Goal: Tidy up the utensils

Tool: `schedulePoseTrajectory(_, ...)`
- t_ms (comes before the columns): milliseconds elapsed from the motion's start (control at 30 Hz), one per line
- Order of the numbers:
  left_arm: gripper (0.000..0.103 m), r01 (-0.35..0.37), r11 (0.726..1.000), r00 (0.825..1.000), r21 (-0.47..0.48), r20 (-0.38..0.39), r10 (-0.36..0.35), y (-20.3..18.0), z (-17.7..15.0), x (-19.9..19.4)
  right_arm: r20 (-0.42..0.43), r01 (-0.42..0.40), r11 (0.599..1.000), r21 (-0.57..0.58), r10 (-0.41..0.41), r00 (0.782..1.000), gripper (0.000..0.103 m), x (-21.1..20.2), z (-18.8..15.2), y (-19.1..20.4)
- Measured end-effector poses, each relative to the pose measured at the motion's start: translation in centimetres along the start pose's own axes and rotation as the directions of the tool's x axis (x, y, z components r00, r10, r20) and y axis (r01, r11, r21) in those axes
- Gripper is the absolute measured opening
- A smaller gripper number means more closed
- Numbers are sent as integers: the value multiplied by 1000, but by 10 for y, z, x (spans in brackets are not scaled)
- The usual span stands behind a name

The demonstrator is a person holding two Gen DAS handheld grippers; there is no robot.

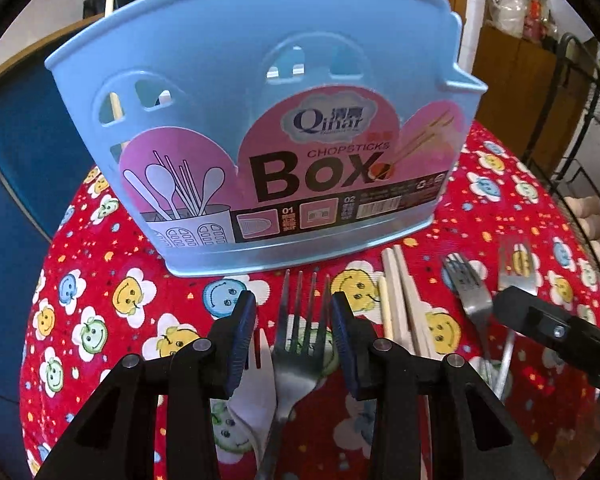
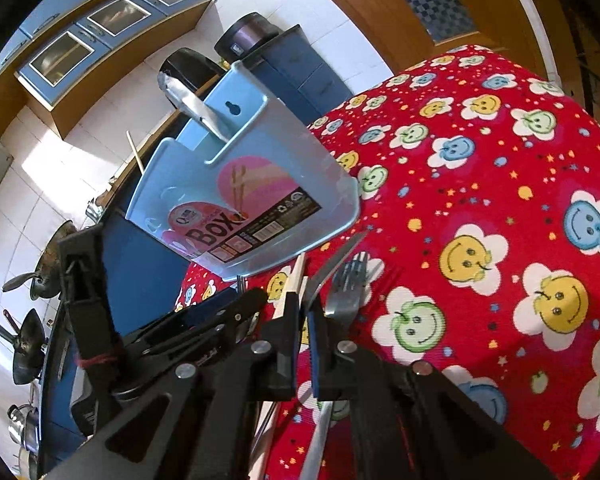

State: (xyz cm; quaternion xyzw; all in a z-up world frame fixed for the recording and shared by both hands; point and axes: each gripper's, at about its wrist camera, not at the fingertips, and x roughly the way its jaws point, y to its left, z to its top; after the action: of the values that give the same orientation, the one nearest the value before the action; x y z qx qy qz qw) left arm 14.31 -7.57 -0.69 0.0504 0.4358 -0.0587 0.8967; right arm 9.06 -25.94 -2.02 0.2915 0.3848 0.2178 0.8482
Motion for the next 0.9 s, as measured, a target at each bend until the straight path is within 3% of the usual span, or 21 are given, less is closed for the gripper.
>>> schedulePoseTrajectory(67, 39, -22, 1000, 1000, 2, 9, 22, -2, -1, 1, -2, -5, 1000, 4, 5, 1000, 6, 1, 0, -2)
schedulePoseTrajectory(167, 23, -23, 1000, 1000, 15, 20, 22, -5, -3, -1, -3, -11, 1000, 0, 11, 1000, 6, 1, -1, -2)
schedulePoseTrajectory(300, 23, -5, 1000, 999, 16, 35, 4, -7, -7, -11, 0, -10, 1000, -9, 10, 1000, 6, 0, -2, 0)
schedulePoseTrajectory(500, 23, 98, 994, 993, -51, 74, -94, 11, -9, -34, -2, -6, 1000, -18, 6, 1000, 6, 1, -3, 5)
schedulePoseTrajectory(733, 23, 234, 963, 967, -137, 132, -216, 45, -14, -60, 1, -4, 999, -39, 4, 1000, 6, -1, -4, 14)
schedulePoseTrajectory(900, 23, 268, 949, 955, -166, 177, -239, 59, -24, -78, 10, -3, 998, -61, 4, 1000, 6, -5, -5, 26)
